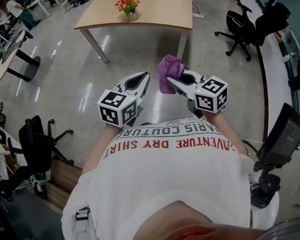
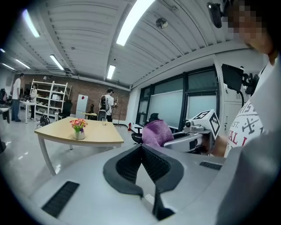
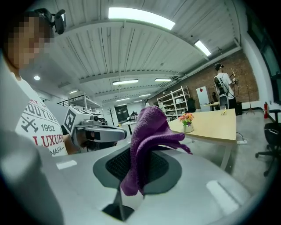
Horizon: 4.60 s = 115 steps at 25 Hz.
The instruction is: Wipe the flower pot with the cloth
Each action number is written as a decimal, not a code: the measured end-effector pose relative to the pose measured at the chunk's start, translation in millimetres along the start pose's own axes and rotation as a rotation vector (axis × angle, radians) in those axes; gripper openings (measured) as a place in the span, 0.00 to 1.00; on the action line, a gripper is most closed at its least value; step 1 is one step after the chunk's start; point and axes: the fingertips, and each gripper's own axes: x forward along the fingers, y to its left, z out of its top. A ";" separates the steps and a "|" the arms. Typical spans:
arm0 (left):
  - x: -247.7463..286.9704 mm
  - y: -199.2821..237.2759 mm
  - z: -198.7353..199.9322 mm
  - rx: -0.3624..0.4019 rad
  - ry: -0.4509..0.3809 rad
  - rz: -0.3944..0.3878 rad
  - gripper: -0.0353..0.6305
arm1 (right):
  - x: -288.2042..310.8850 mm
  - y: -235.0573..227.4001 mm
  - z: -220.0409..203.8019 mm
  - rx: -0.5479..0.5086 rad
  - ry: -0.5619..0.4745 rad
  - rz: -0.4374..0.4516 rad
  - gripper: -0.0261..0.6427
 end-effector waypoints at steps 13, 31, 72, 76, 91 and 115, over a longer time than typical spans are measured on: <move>20.7 54.5 -11.3 -0.028 0.026 0.032 0.06 | 32.6 -40.3 -5.1 0.086 -0.016 0.020 0.11; 204.4 443.3 32.5 -0.044 0.094 0.035 0.06 | 334.2 -317.9 78.2 0.183 0.069 -0.043 0.11; 421.3 639.1 -25.4 0.252 0.246 0.060 0.56 | 425.6 -512.3 72.6 0.382 0.128 -0.105 0.11; 421.0 638.7 -25.3 0.253 0.246 0.057 0.56 | 434.0 -522.8 78.5 0.384 0.115 -0.103 0.11; 423.5 640.6 -24.1 0.247 0.227 0.035 0.56 | 494.8 -569.1 92.0 0.409 0.104 -0.047 0.11; 421.5 650.5 -19.7 0.207 0.217 -0.012 0.56 | 537.2 -595.4 38.2 0.412 0.395 -0.150 0.11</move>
